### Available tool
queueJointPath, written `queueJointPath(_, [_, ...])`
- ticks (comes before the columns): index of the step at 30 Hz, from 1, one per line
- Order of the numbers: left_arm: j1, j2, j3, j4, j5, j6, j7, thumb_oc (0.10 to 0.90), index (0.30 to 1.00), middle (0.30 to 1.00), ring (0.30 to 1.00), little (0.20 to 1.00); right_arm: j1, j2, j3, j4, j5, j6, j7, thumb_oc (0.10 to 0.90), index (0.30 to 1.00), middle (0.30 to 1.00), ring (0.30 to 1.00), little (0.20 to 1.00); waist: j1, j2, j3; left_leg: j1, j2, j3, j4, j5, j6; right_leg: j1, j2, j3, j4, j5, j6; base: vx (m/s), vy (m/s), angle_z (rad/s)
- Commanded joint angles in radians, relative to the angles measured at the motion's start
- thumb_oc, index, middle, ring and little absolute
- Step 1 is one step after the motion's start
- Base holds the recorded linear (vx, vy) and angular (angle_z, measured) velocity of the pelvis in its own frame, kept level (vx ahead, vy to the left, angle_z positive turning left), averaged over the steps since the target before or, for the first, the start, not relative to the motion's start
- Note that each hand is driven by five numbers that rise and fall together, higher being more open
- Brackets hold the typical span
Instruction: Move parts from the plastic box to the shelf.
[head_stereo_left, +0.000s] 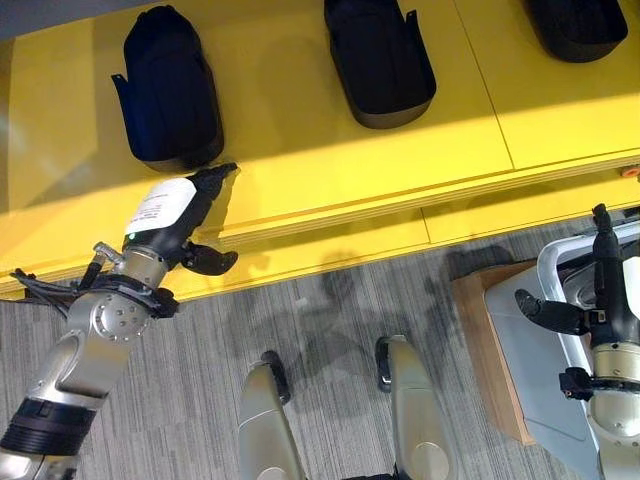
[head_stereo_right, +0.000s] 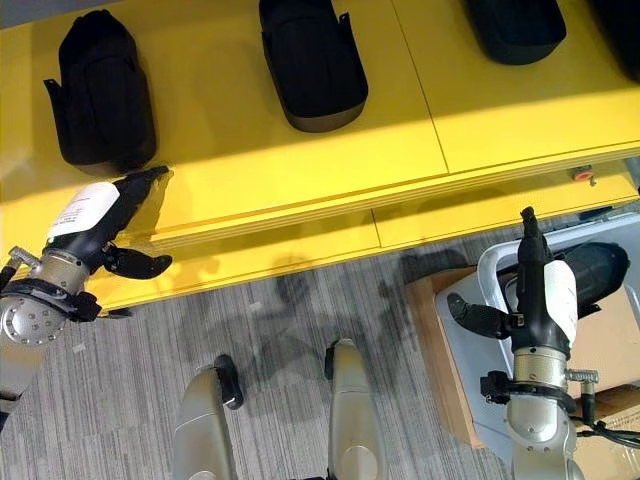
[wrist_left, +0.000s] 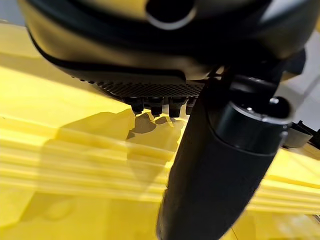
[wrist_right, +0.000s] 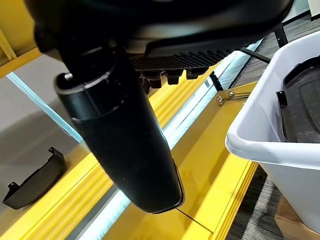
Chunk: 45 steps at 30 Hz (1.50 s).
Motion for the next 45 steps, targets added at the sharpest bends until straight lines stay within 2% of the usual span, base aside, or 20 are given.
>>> queueJointPath(1, [0.006, 0.029, 0.057, -0.113, -0.013, -0.049, 0.025, 0.900, 1.000, 1.000, 1.000, 1.000, -0.026, -0.026, -0.100, -0.105, -0.030, -0.065, -0.043, 0.900, 1.000, 1.000, 1.000, 1.000, -0.011, -0.010, -0.063, 0.040, 0.020, -0.031, -0.015, 0.006, 0.020, 0.078, -0.028, 0.028, -0.059, 0.000, 0.017, 0.00, 0.000, 0.00])
queueJointPath(9, [0.171, -0.025, 0.138, -0.259, -0.104, -0.084, -0.007, 0.900, 1.000, 1.000, 1.000, 1.000, -0.023, -0.018, -0.097, -0.109, -0.032, -0.062, -0.040, 0.900, 1.000, 1.000, 1.000, 1.000, 0.000, -0.005, -0.064, 0.058, 0.015, -0.039, -0.037, 0.017, 0.019, 0.101, -0.029, 0.021, -0.073, 0.005, 0.015, 0.00, 0.000, 0.00])
queueJointPath(13, [0.225, -0.071, 0.143, -0.268, -0.221, -0.111, 0.023, 0.900, 1.000, 1.000, 1.000, 1.000, -0.028, -0.018, -0.080, -0.104, -0.018, -0.071, -0.048, 0.900, 1.000, 1.000, 1.000, 1.000, 0.006, 0.000, -0.069, 0.078, 0.011, -0.040, -0.066, 0.033, 0.017, 0.122, -0.030, 0.017, -0.093, 0.013, 0.014, 0.00, -0.005, 0.01])
queueJointPath(16, [0.269, -0.136, 0.127, -0.256, -0.355, -0.132, 0.051, 0.900, 1.000, 1.000, 1.000, 1.000, -0.039, -0.022, -0.053, -0.092, 0.002, -0.088, -0.059, 0.900, 1.000, 1.000, 1.000, 1.000, 0.011, 0.004, -0.073, 0.109, 0.010, -0.042, -0.107, 0.057, 0.018, 0.151, -0.030, 0.011, -0.111, 0.022, 0.011, -0.01, -0.013, 0.02])
queueJointPath(18, [0.288, -0.159, 0.120, -0.246, -0.384, -0.142, 0.062, 0.900, 1.000, 1.000, 1.000, 1.000, -0.043, -0.028, -0.037, -0.085, 0.009, -0.102, -0.061, 0.900, 1.000, 1.000, 1.000, 1.000, 0.015, 0.008, -0.079, 0.139, 0.011, -0.042, -0.148, 0.077, 0.017, 0.181, -0.028, 0.005, -0.137, 0.029, 0.009, 0.00, -0.015, 0.06])
queueJointPath(20, [0.293, -0.201, 0.106, -0.221, -0.422, -0.149, 0.087, 0.900, 1.000, 1.000, 1.000, 1.000, -0.056, -0.032, -0.014, -0.071, 0.019, -0.113, -0.067, 0.900, 1.000, 1.000, 1.000, 1.000, 0.017, 0.013, -0.086, 0.168, 0.011, -0.044, -0.199, 0.103, 0.018, 0.204, -0.023, 0.002, -0.162, 0.035, 0.006, 0.00, -0.016, 0.07])
queueJointPath(22, [0.310, -0.275, 0.092, -0.178, -0.522, -0.167, 0.108, 0.900, 1.000, 1.000, 1.000, 1.000, -0.066, -0.039, 0.009, -0.061, 0.031, -0.127, -0.075, 0.900, 1.000, 1.000, 1.000, 1.000, 0.017, 0.019, -0.100, 0.220, 0.015, -0.033, -0.288, 0.147, 0.020, 0.240, -0.016, -0.002, -0.205, 0.045, 0.003, 0.01, -0.012, 0.08])
queueJointPath(23, [0.310, -0.275, 0.092, -0.177, -0.522, -0.168, 0.108, 0.900, 1.000, 1.000, 1.000, 1.000, -0.066, -0.039, 0.009, -0.061, 0.031, -0.127, -0.075, 0.900, 1.000, 1.000, 1.000, 1.000, 0.018, 0.018, -0.099, 0.222, 0.015, -0.033, -0.290, 0.148, 0.020, 0.242, -0.016, -0.002, -0.206, 0.045, 0.003, 0.00, 0.000, 0.00])
queueJointPath(24, [0.327, -0.358, 0.071, -0.128, -0.615, -0.170, 0.115, 0.900, 1.000, 1.000, 1.000, 1.000, -0.068, -0.037, 0.034, -0.041, 0.045, -0.133, -0.072, 0.900, 1.000, 1.000, 1.000, 1.000, 0.020, 0.021, -0.118, 0.266, 0.025, -0.022, -0.370, 0.185, 0.021, 0.267, -0.004, -0.013, -0.250, 0.056, 0.003, 0.02, -0.050, 0.00])
queueJointPath(25, [0.341, -0.384, 0.063, -0.120, -0.639, -0.170, 0.105, 0.900, 1.000, 1.000, 1.000, 1.000, -0.067, -0.037, 0.043, -0.035, 0.052, -0.136, -0.070, 0.900, 1.000, 1.000, 1.000, 1.000, 0.022, 0.023, -0.126, 0.293, 0.032, -0.015, -0.409, 0.202, 0.022, 0.283, 0.004, -0.018, -0.276, 0.062, 0.003, 0.02, -0.073, -0.04])
queueJointPath(30, [0.392, -0.502, 0.063, -0.071, -0.701, -0.178, 0.120, 0.900, 1.000, 1.000, 1.000, 1.000, -0.084, -0.056, 0.071, -0.020, 0.036, -0.142, -0.077, 0.900, 1.000, 1.000, 1.000, 1.000, 0.030, 0.036, -0.158, 0.405, 0.072, 0.018, -0.587, 0.294, 0.018, 0.337, 0.051, -0.027, -0.366, 0.079, 0.000, 0.01, -0.079, -0.13])
queueJointPath(33, [0.408, -0.550, 0.061, -0.054, -0.728, -0.177, 0.134, 0.900, 1.000, 1.000, 1.000, 1.000, -0.094, -0.065, 0.076, -0.024, 0.032, -0.144, -0.082, 0.900, 1.000, 1.000, 1.000, 1.000, 0.034, 0.039, -0.172, 0.442, 0.084, 0.031, -0.631, 0.316, 0.019, 0.349, 0.070, -0.022, -0.383, 0.080, -0.004, -0.01, -0.084, -0.19])
queueJointPath(34, [0.420, -0.572, 0.066, -0.055, -0.738, -0.176, 0.132, 0.900, 1.000, 1.000, 1.000, 1.000, -0.102, -0.076, 0.073, -0.029, 0.030, -0.145, -0.079, 0.900, 1.000, 1.000, 1.000, 1.000, 0.036, 0.043, -0.184, 0.456, 0.098, 0.041, -0.658, 0.346, 0.015, 0.354, 0.089, -0.024, -0.387, 0.072, -0.015, -0.01, -0.119, -0.17])
queueJointPath(37, [0.435, -0.582, 0.074, -0.059, -0.716, -0.182, 0.128, 0.900, 1.000, 1.000, 1.000, 1.000, -0.103, -0.087, 0.066, -0.034, 0.031, -0.151, -0.075, 0.900, 1.000, 1.000, 1.000, 1.000, 0.038, 0.044, -0.191, 0.478, 0.110, 0.051, -0.688, 0.380, 0.011, 0.365, 0.108, -0.029, -0.387, 0.056, -0.029, -0.01, -0.148, -0.17])
queueJointPath(38, [0.438, -0.597, 0.079, -0.060, -0.708, -0.186, 0.133, 0.900, 1.000, 1.000, 1.000, 1.000, -0.090, -0.091, 0.055, -0.047, 0.033, -0.157, -0.069, 0.900, 1.000, 1.000, 1.000, 1.000, 0.045, 0.050, -0.199, 0.481, 0.123, 0.046, -0.708, 0.459, -0.003, 0.378, 0.127, -0.041, -0.404, 0.048, -0.043, 0.00, -0.196, -0.13])
queueJointPath(41, [0.441, -0.624, 0.071, -0.034, -0.723, -0.185, 0.127, 0.900, 1.000, 1.000, 1.000, 1.000, -0.050, -0.089, 0.022, -0.062, 0.033, -0.164, -0.062, 0.900, 1.000, 1.000, 1.000, 1.000, 0.045, 0.057, -0.210, 0.469, 0.126, 0.050, -0.742, 0.585, -0.033, 0.425, 0.152, -0.066, -0.486, 0.053, -0.064, 0.00, -0.180, 0.05])
queueJointPath(42, [0.440, -0.624, 0.070, -0.033, -0.723, -0.186, 0.127, 0.900, 1.000, 1.000, 1.000, 1.000, -0.049, -0.089, 0.021, -0.063, 0.033, -0.164, -0.061, 0.900, 1.000, 1.000, 1.000, 1.000, 0.045, 0.061, -0.211, 0.466, 0.129, 0.048, -0.744, 0.590, -0.032, 0.425, 0.156, -0.068, -0.493, 0.060, -0.065, -0.03, -0.195, 0.29])
queueJointPath(43, [0.430, -0.629, 0.058, -0.012, -0.724, -0.186, 0.123, 0.900, 1.000, 1.000, 1.000, 1.000, -0.026, -0.085, -0.005, -0.062, 0.034, -0.169, -0.075, 0.900, 1.000, 1.000, 1.000, 1.000, 0.035, 0.049, -0.214, 0.439, 0.119, 0.110, -0.735, 0.614, -0.032, 0.469, 0.152, -0.096, -0.574, 0.076, -0.076, -0.02, -0.141, 0.34])
queueJointPath(44, [0.430, -0.629, 0.057, -0.011, -0.724, -0.187, 0.123, 0.900, 1.000, 1.000, 1.000, 1.000, -0.025, -0.085, -0.006, -0.062, 0.034, -0.170, -0.075, 0.900, 1.000, 1.000, 1.000, 1.000, 0.034, 0.049, -0.213, 0.439, 0.119, 0.109, -0.734, 0.613, -0.032, 0.474, 0.152, -0.097, -0.580, 0.079, -0.075, -0.03, -0.229, 0.59])
queueJointPath(45, [0.436, -0.624, 0.052, -0.014, -0.719, -0.192, 0.107, 0.900, 1.000, 1.000, 1.000, 1.000, -0.010, -0.086, -0.007, -0.055, 0.030, -0.169, -0.070, 0.900, 1.000, 1.000, 1.000, 1.000, 0.037, 0.036, -0.213, 0.432, 0.058, 0.084, -0.677, 0.515, 0.000, 0.502, 0.140, -0.098, -0.638, 0.111, -0.065, -0.03, -0.117, 0.71])
